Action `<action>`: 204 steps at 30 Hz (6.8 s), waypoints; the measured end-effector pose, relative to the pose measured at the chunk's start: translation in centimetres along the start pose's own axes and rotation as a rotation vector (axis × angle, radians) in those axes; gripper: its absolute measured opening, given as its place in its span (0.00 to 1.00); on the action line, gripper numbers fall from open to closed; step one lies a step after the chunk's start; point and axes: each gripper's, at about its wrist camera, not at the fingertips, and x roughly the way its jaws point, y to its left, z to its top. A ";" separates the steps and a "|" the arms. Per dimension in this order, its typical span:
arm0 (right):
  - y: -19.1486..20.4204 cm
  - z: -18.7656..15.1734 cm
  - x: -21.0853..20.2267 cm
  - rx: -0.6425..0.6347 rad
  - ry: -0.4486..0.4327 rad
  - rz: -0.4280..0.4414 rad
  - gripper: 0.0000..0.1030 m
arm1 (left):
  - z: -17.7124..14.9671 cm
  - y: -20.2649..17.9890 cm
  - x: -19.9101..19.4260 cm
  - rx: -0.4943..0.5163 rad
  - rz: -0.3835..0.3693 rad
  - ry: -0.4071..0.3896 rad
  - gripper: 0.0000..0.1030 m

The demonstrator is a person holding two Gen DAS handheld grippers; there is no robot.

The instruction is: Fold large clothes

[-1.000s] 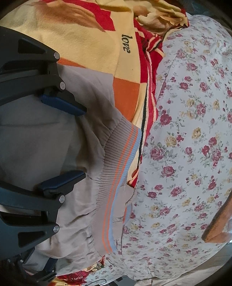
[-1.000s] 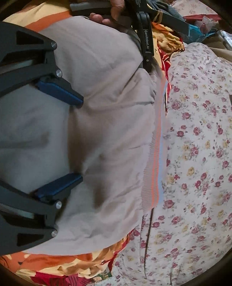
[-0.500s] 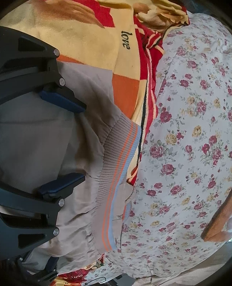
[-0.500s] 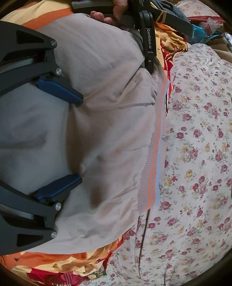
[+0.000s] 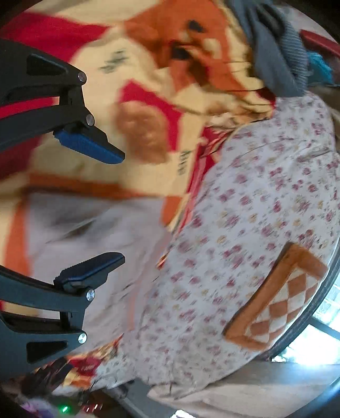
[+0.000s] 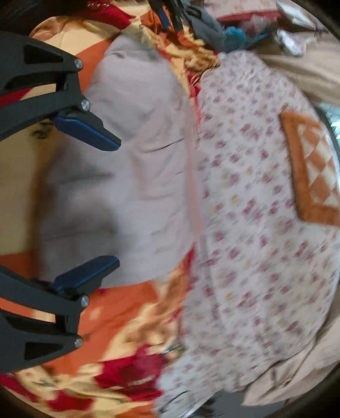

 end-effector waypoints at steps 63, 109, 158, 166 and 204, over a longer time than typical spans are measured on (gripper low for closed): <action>-7.0 -6.3 -3.4 0.181 0.057 0.308 0.04 | -4.9 -0.5 0.7 -0.067 -0.096 0.024 0.02; -3.7 -4.0 2.3 0.060 0.197 0.104 0.57 | -6.0 -11.7 -0.7 0.366 0.096 -0.258 0.06; -2.2 -7.0 1.5 -0.149 0.220 0.089 0.24 | -18.0 -21.9 5.6 0.415 -0.170 0.192 0.00; -4.7 -6.1 -0.6 0.021 0.177 0.169 0.24 | -17.6 -20.4 5.4 0.366 -0.247 0.206 0.00; -8.9 2.2 13.4 0.360 0.085 -0.120 0.63 | -4.3 -27.9 22.4 0.248 -0.052 0.224 0.09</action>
